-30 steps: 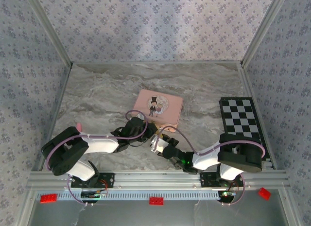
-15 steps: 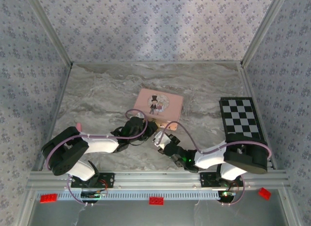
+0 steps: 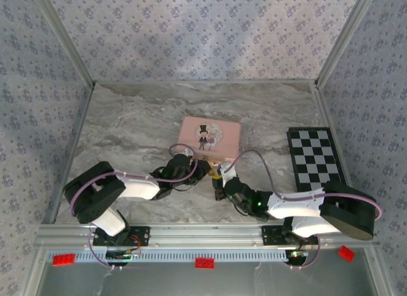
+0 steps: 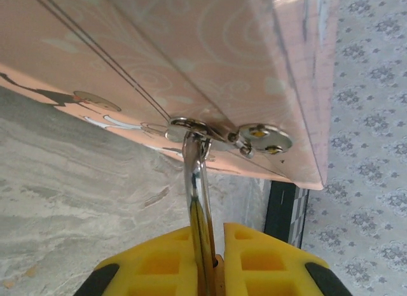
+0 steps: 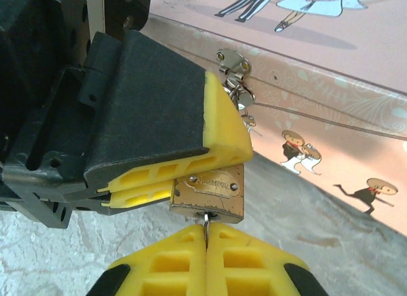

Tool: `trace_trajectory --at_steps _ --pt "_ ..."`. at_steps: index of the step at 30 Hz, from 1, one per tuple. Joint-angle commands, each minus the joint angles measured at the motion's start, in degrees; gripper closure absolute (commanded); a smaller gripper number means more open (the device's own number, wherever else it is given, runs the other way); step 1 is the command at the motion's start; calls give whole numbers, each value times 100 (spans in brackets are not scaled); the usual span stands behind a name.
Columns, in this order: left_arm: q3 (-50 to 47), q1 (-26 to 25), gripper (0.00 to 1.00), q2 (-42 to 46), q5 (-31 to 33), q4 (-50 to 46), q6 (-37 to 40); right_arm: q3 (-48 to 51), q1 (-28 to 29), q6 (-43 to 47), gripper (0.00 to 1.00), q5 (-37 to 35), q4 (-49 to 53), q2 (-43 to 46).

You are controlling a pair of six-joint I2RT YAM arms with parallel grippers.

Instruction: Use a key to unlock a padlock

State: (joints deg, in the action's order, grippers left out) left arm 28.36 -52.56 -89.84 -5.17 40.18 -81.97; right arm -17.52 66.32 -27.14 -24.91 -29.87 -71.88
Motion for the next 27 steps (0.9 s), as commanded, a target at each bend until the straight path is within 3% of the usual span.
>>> trace_trajectory --at_steps 1,7,12,14,27 --pt "231 -47 100 -7 -174 599 35 10 -56 -439 96 -46 141 102" --pt "450 -45 91 29 -315 -83 311 3 -171 -551 99 229 173 -13" --pt "447 -35 63 7 -336 -154 418 106 -224 -739 100 297 117 -4" --pt "451 -27 57 11 -310 -240 428 119 -235 -756 100 319 113 21" --pt "262 108 46 210 -96 -522 423 218 -416 -1081 100 524 36 69"
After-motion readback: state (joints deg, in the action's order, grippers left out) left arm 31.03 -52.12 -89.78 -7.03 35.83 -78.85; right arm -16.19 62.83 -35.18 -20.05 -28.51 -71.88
